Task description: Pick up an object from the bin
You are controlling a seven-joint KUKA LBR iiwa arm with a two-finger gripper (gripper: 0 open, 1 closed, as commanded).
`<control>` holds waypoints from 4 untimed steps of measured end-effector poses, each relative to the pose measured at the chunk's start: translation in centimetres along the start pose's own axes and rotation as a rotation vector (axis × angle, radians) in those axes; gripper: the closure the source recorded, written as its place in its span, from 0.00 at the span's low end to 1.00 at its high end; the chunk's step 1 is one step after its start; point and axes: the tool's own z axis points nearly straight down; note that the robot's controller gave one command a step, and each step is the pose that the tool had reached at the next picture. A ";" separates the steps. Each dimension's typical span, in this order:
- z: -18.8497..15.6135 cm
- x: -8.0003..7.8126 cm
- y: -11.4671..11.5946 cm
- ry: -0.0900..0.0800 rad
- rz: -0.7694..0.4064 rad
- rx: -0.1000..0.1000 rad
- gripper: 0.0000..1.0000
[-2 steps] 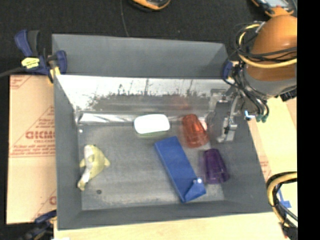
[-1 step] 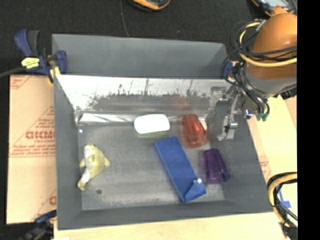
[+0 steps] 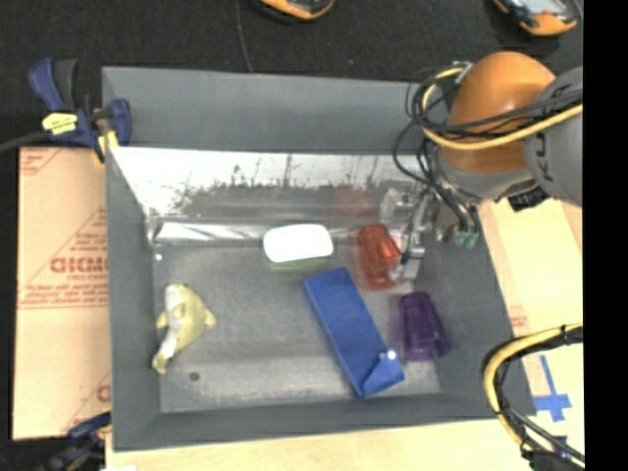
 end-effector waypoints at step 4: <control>10.6 -4.0 -4.0 -0.027 -0.154 0.006 1.00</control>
Offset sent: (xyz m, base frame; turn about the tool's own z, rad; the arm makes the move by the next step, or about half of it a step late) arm 0.0253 0.0090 -0.0816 0.5022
